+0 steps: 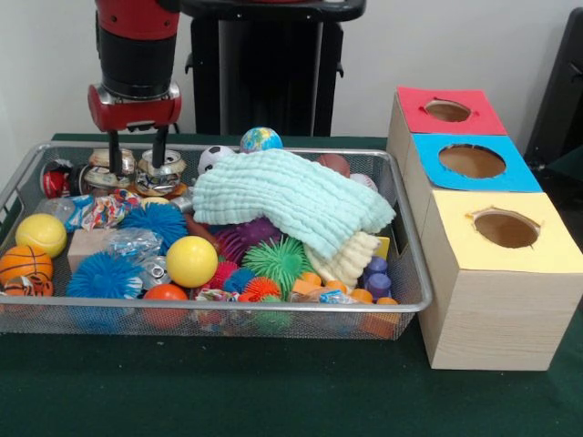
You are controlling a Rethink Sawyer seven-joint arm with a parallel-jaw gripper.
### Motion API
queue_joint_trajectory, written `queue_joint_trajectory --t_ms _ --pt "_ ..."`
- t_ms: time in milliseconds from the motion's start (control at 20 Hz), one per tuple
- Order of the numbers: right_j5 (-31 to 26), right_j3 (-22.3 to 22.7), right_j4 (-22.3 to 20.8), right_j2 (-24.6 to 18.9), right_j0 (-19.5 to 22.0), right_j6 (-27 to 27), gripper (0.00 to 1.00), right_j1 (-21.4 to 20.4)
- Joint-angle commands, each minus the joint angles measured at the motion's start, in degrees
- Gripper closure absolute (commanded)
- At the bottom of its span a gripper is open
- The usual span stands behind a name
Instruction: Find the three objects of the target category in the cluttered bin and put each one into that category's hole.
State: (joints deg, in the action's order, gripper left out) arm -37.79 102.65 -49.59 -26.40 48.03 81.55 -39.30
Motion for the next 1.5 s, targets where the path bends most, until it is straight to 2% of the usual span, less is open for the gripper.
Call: queue_joint_trajectory --t_ms 50,300,500,750,1100,1500 --pt "0.56 -0.38 -0.33 -7.39 1.34 -13.64 0.00 1.74" --pt "1.08 1.64 0.59 -9.49 3.05 -12.40 0.00 0.89" --pt "1.55 2.23 -1.38 -9.33 2.78 -10.98 0.00 0.88" --pt "-0.01 -2.00 -5.37 -7.12 0.75 -11.85 0.00 4.77" --pt "2.02 -3.07 -7.45 -7.55 1.82 -13.03 0.00 7.84" --pt "2.67 -4.81 -10.90 -7.01 0.17 -11.55 0.00 9.59"
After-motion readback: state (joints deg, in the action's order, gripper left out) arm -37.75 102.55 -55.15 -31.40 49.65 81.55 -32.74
